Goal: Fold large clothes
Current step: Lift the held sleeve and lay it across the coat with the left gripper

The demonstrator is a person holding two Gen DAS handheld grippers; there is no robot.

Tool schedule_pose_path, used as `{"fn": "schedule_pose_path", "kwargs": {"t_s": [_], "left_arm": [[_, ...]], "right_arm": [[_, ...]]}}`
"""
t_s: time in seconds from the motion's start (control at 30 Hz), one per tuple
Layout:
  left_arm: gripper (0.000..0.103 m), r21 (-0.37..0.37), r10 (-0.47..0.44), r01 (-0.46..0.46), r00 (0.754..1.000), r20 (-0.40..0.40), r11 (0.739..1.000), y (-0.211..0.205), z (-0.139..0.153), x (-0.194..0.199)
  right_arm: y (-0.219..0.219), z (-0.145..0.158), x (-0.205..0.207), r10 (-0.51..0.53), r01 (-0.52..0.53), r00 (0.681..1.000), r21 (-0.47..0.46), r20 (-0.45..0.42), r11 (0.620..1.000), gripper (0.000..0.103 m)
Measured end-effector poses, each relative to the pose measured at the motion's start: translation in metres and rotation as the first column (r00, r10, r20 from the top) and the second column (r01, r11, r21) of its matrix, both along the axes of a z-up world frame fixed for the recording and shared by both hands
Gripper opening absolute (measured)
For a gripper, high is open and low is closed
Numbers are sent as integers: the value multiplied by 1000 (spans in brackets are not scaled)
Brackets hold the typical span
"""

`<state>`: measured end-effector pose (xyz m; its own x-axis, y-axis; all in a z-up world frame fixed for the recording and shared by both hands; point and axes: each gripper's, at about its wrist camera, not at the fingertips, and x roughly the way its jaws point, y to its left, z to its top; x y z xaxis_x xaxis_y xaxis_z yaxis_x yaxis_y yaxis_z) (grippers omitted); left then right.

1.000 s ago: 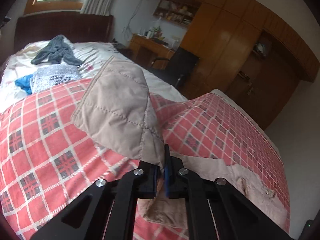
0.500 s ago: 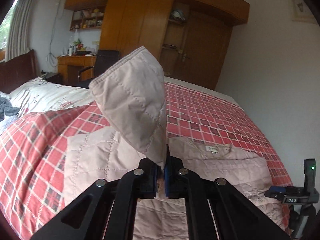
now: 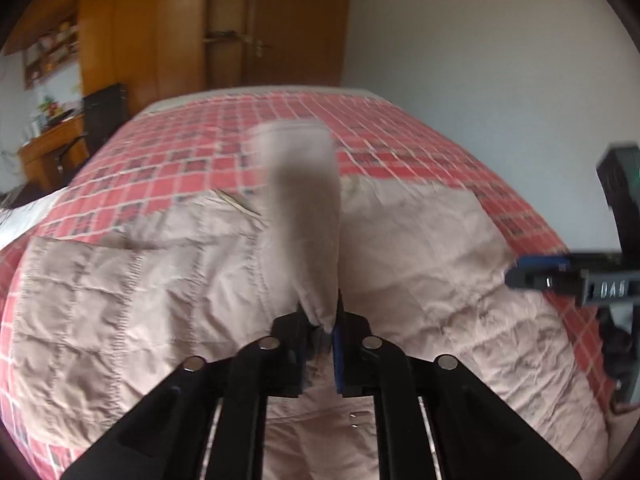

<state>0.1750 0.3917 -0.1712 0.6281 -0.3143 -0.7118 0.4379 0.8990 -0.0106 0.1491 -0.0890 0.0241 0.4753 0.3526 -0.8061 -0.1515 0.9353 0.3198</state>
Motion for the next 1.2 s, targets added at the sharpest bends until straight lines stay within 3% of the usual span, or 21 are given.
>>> {"fn": "schedule_pose_path", "kwargs": {"t_s": [0.07, 0.17, 0.37, 0.57, 0.63, 0.8, 0.87, 0.93, 1.03, 1.2], "left_arm": [[29, 11, -71, 71, 997, -33, 997, -10, -10, -5], [35, 28, -125, 127, 991, -54, 992, -14, -17, -14], [43, -113, -128, 122, 990, -53, 986, 33, 6, -33], [45, -64, 93, -90, 995, 35, 994, 91, 30, -34], [45, -103, 164, -162, 986, 18, 981, 116, 32, -30], [45, -171, 260, -253, 965, 24, 952, 151, 42, -26], [45, -170, 287, -278, 957, 30, 945, 157, 45, -23], [45, -174, 309, -300, 950, 33, 938, 167, 49, -23], [45, -177, 337, -325, 941, 44, 929, 173, 52, -23], [45, -170, 325, -316, 945, 33, 934, 174, 44, -15]], "right_arm": [[-1, -2, 2, -3, 3, 1000, 3, -7, 1000, 65], [-3, -5, 3, 2, -2, 1000, 21, -18, 1000, 65], [-1, -4, 5, 55, -48, 997, 134, -48, 990, 65], [31, 3, 23, 123, -110, 989, 147, -87, 983, 65], [44, -3, 35, 145, -125, 982, 158, -123, 979, 65], [76, -33, 58, 202, -157, 951, 195, -236, 968, 47], [86, -34, 57, 211, -176, 951, 162, -228, 971, 24], [87, -29, 55, 216, -181, 952, 171, -217, 969, 10], [73, -8, 49, 193, -163, 968, 180, -161, 970, 7], [25, 30, 35, 71, -65, 996, 97, -58, 993, 7]]}}
